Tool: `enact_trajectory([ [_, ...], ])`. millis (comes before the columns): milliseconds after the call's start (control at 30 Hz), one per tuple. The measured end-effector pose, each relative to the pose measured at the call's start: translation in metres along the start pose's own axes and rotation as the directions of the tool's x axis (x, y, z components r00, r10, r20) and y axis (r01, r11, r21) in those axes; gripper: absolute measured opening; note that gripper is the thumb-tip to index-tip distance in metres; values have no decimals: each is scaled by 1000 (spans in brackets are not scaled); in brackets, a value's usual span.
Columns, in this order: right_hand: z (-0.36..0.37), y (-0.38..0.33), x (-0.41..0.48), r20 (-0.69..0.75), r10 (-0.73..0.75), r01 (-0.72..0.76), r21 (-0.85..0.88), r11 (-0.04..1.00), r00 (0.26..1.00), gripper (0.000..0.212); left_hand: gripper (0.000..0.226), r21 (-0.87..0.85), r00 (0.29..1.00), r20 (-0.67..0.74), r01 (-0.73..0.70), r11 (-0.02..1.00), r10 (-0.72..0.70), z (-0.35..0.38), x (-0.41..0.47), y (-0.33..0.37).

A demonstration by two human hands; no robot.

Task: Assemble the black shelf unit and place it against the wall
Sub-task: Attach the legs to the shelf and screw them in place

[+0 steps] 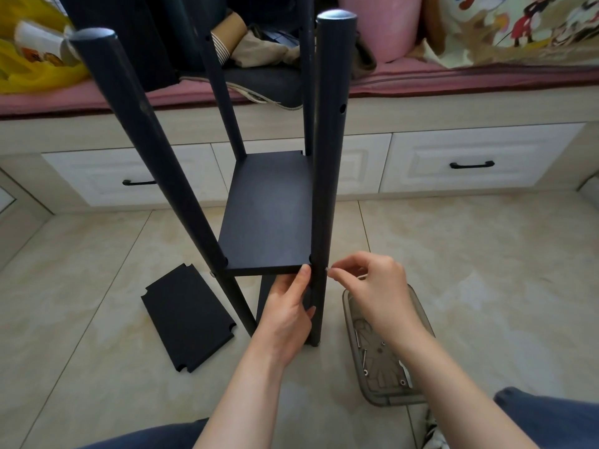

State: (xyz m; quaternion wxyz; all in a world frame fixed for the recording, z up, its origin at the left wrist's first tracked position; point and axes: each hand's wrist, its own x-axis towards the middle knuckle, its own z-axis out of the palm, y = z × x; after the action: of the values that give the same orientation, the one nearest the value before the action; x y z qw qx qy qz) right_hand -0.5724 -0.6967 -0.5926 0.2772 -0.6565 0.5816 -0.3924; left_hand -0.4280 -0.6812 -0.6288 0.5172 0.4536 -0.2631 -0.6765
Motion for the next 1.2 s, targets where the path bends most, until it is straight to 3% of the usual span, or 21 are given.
enact_trajectory([
  [133, 3, 0, -1, -26, 11, -10, 34, 999, 1000, 5, 51, 33, 1000, -8, -4, 999, 5, 0, -2, 1],
  [233, 2, 1, 1, 119, 241, -267, 332, 905, 963, 7, 48, 50, 1000, -8, -7, 999, 8, 1, -3, 1],
  [300, 3, 2, 1, 183, 266, -317, 360, 878, 946, 9, 46, 61, 1000, -8, -6, 998, 6, 1, -3, 2],
  [467, 3, 2, 2, 228, 265, -332, 342, 879, 937, 6, 48, 61, 1000, -16, -15, 998, 16, -1, -2, 0],
  [633, 2, 1, 4, 123, 260, -282, 237, 930, 958, 8, 47, 36, 999, -37, -7, 999, 8, 4, 0, -3],
  [833, 2, 2, 6, 78, 232, -244, 265, 933, 970, 12, 50, 27, 999, -44, 17, 999, -15, 6, -1, -1],
  [1000, 0, 3, 9, 131, 215, -245, 283, 927, 968, 17, 48, 58, 997, -68, 31, 998, -27, 8, -3, 2],
  [1200, -2, 0, 9, 155, 91, -124, 215, 969, 984, 20, 34, 59, 996, -89, 8, 998, -2, 13, -8, 3],
])
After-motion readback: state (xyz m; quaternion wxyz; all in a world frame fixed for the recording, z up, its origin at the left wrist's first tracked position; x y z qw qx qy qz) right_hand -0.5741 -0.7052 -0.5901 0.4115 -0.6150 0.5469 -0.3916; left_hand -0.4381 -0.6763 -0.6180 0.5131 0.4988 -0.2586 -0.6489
